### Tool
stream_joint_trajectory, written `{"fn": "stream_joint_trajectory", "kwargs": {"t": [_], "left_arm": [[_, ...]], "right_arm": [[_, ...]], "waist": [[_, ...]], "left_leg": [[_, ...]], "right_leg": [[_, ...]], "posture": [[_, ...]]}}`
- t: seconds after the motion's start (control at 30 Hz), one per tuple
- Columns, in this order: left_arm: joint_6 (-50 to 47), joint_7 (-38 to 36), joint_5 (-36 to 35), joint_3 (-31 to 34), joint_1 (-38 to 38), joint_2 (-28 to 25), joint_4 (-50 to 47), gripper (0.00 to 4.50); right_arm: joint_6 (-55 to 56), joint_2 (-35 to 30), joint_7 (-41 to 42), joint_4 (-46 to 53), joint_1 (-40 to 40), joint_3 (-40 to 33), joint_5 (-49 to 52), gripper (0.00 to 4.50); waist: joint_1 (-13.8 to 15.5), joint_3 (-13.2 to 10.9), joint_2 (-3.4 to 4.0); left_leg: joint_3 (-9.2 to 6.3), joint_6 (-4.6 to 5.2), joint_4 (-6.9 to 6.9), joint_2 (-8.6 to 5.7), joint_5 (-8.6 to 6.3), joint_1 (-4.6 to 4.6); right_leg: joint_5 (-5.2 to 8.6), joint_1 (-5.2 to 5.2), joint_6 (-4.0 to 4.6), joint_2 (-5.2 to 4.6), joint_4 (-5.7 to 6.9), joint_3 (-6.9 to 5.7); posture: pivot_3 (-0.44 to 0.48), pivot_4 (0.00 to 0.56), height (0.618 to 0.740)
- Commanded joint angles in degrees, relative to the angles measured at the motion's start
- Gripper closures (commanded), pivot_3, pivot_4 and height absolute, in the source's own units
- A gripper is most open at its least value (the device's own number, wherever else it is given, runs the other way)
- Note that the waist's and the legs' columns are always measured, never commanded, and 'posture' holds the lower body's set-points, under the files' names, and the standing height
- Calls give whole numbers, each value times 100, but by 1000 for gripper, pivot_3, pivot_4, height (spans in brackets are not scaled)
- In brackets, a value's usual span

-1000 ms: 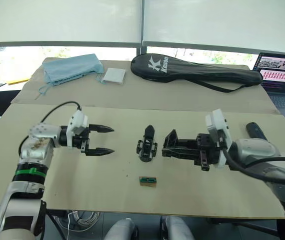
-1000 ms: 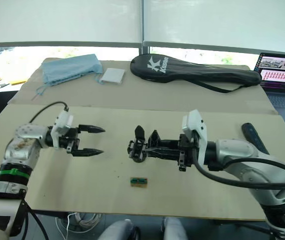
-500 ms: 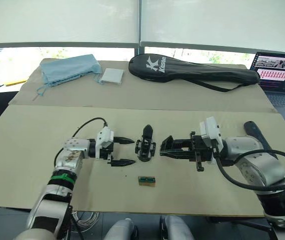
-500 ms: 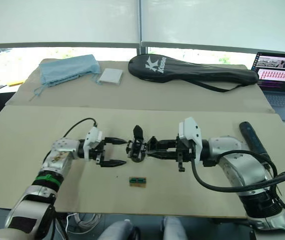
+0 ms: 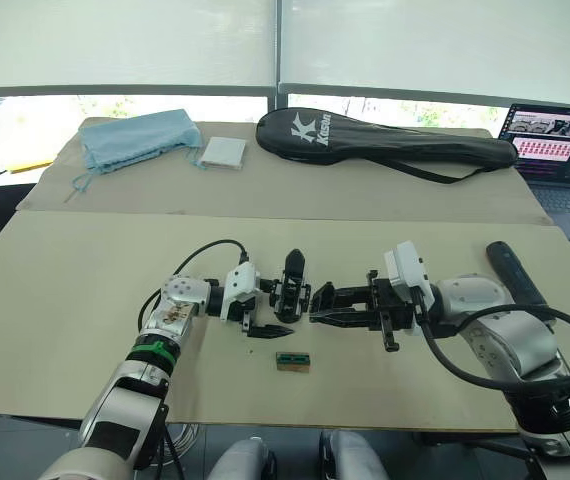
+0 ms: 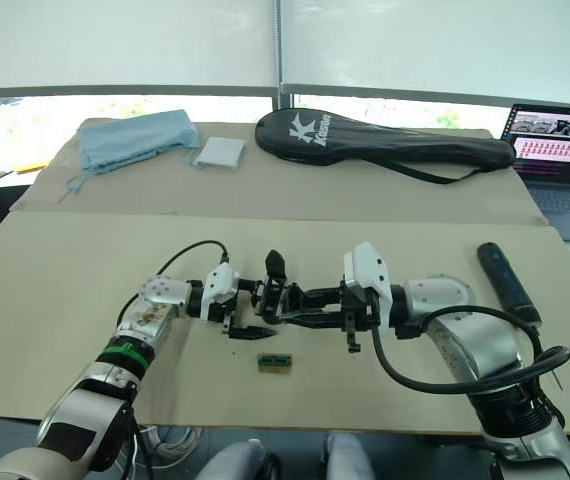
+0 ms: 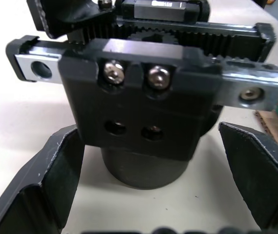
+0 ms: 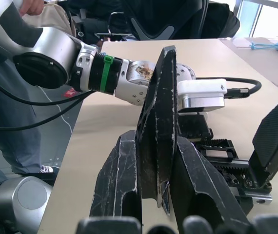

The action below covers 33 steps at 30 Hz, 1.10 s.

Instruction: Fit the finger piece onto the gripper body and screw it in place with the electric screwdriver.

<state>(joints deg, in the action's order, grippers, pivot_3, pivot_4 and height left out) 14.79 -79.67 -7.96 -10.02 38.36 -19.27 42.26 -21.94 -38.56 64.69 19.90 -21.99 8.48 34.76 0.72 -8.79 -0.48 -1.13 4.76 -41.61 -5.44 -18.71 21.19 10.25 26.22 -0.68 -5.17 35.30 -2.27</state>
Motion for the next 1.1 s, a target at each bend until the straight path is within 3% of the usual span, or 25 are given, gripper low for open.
{"fn": "stream_joint_trajectory", "kwargs": {"t": [0.03, 0.23, 0.33, 0.43, 1.1], "left_arm": [[115, 98, 16, 31, 129, 47, 18, 0], [123, 180, 75, 7, 162, 56, 133, 0], [135, 190, 131, -28, 171, 49, 196, 822], [156, 213, 193, -47, 167, 65, 230, 2169], [116, 258, 334, -140, 101, 7, 221, 2192]], "right_arm": [[-79, 31, -25, 223, -26, -88, 53, 4096], [-141, 48, -48, 275, -19, -95, 49, 4096], [-128, 72, -57, 264, -43, -88, 34, 4096], [-69, 171, -75, 217, -117, -43, -7, 4096], [433, 1229, -255, -1339, -1038, 635, -1407, 4096]], "waist": [[0, 0, 0], [2, 0, 0], [0, 0, 0], [0, 0, 0], [-7, 2, 2]], "left_leg": [[0, 0, 0, 0, 0, 0], [0, 0, -2, 0, 0, 0], [0, 0, -3, 0, 0, 0], [0, 0, -4, 0, 0, 0], [2, -1, -15, -5, 0, -5]], "right_leg": [[0, 0, 0, 0, 0, 0], [0, -1, 0, 0, 0, 0], [0, -1, 0, 0, 2, 0], [0, -1, 0, 0, 4, 0], [0, 5, 1, 1, 44, 0]], "posture": [[0, 150, 740], [0, 150, 740], [0, 150, 740], [0, 150, 740], [0, 150, 740]]}}
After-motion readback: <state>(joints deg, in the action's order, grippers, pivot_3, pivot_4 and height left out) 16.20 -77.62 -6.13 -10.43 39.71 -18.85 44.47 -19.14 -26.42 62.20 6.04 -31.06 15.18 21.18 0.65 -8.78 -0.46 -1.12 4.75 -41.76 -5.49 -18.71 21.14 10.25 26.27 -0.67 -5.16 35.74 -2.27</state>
